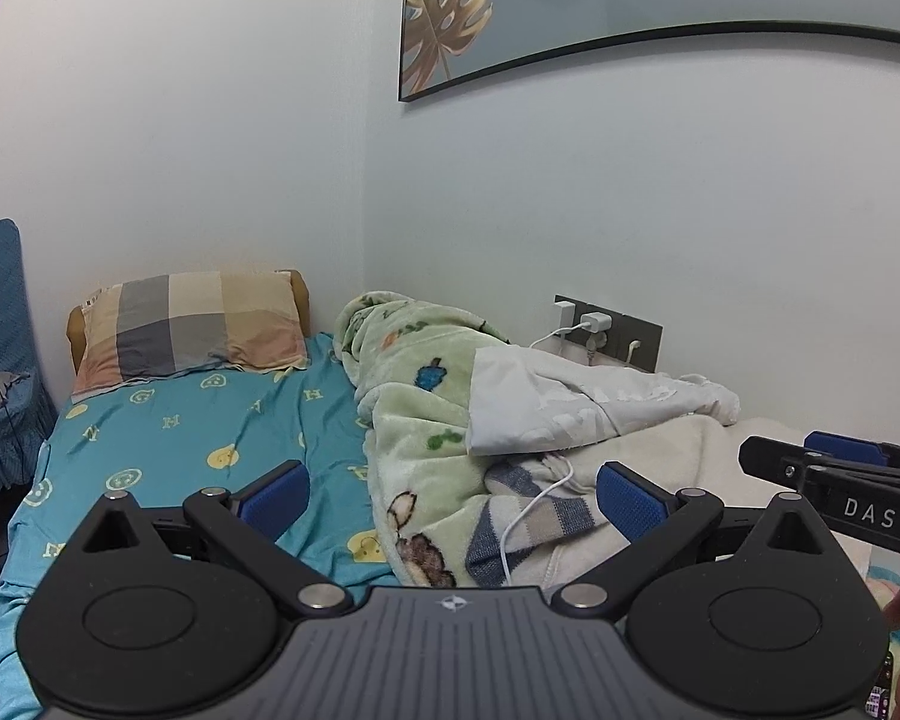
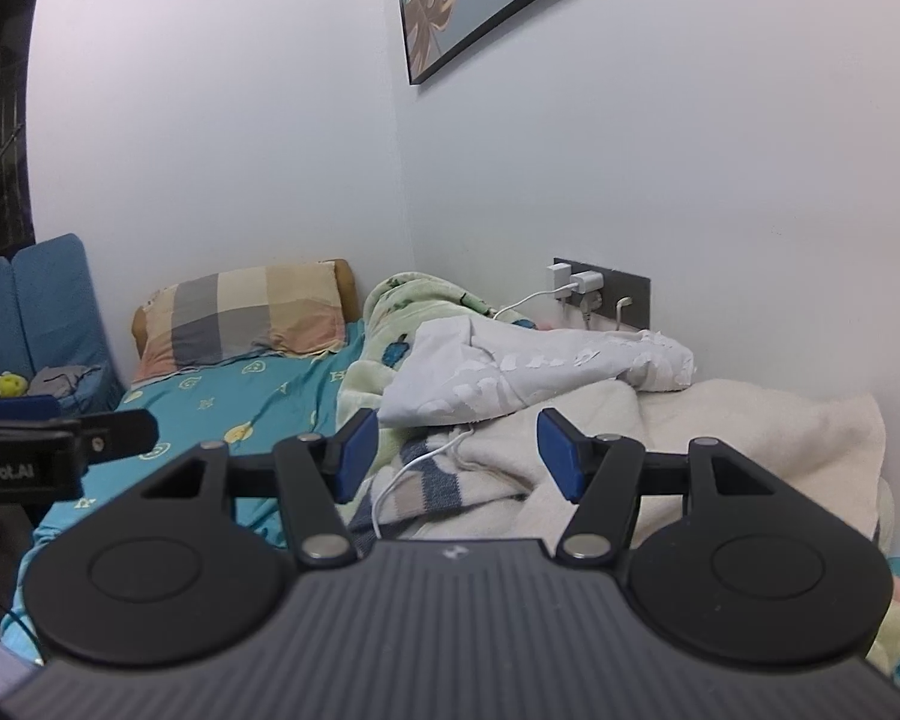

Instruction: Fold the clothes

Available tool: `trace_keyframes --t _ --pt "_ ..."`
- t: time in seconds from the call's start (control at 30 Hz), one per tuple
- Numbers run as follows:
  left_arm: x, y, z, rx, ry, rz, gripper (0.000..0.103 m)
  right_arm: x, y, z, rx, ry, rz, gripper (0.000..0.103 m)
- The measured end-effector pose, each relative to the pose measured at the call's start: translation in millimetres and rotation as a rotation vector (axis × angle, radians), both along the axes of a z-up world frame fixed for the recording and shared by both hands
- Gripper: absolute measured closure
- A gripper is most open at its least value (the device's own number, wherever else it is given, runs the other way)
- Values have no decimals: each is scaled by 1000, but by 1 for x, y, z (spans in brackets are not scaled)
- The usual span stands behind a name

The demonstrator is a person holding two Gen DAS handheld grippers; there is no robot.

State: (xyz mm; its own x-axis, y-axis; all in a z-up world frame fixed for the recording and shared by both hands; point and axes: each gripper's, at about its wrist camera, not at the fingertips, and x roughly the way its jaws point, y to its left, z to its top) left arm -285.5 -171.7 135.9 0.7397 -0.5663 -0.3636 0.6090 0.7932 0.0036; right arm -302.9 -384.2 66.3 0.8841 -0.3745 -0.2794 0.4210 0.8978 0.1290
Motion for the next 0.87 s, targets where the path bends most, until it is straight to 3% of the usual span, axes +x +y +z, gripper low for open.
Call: trace_keyframes --t 0.87 --pt "-2 -2 -5 14 4 0 0 2 1 1 -29 23 -30 42"
